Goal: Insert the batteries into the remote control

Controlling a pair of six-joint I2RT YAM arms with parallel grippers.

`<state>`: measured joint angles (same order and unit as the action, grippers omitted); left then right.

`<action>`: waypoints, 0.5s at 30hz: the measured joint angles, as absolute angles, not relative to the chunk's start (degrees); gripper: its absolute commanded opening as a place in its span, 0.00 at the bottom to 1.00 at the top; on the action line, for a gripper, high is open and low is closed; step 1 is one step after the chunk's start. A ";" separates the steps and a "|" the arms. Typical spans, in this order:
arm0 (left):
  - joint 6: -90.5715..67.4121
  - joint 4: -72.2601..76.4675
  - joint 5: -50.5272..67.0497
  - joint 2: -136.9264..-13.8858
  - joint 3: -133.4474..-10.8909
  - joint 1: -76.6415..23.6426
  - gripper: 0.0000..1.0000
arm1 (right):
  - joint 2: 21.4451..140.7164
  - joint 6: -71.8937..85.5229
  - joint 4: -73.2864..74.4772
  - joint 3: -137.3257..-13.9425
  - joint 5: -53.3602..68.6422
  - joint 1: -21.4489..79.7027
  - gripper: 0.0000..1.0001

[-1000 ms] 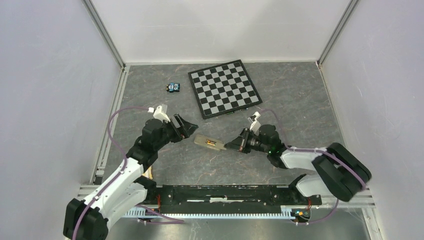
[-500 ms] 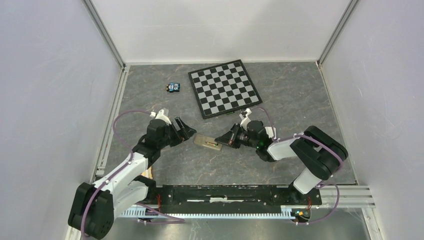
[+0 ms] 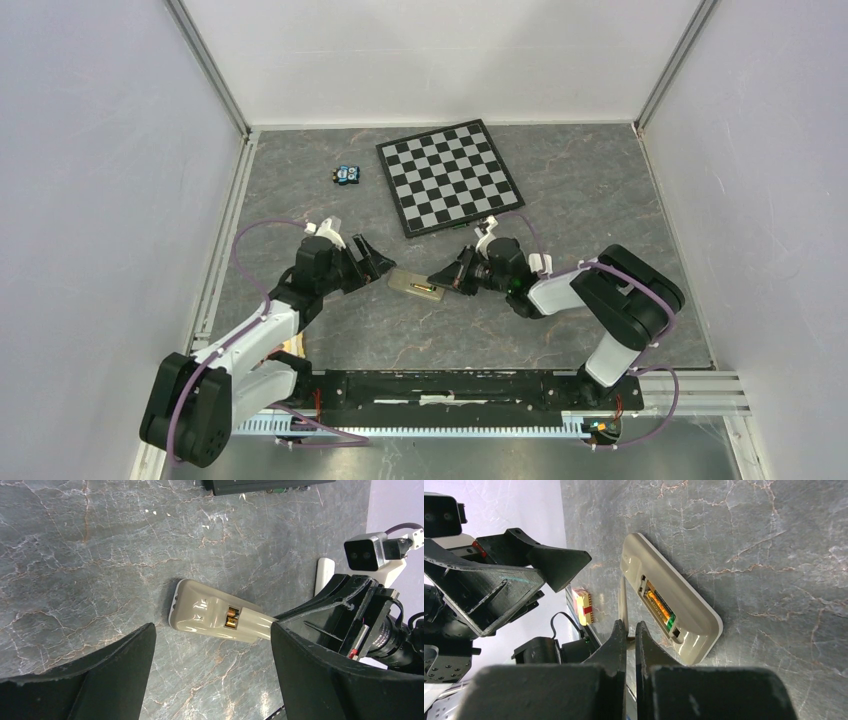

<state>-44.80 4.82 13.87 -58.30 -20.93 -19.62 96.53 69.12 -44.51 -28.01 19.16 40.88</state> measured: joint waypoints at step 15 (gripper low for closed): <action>-44.23 4.86 14.09 -58.61 -20.95 -19.57 0.89 | 98.13 67.55 -37.23 -31.53 18.55 40.88 0.00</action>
<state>-44.23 4.86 14.09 -58.61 -20.95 -19.57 98.13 67.55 -37.23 -31.53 18.55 40.88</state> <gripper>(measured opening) 0.894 0.028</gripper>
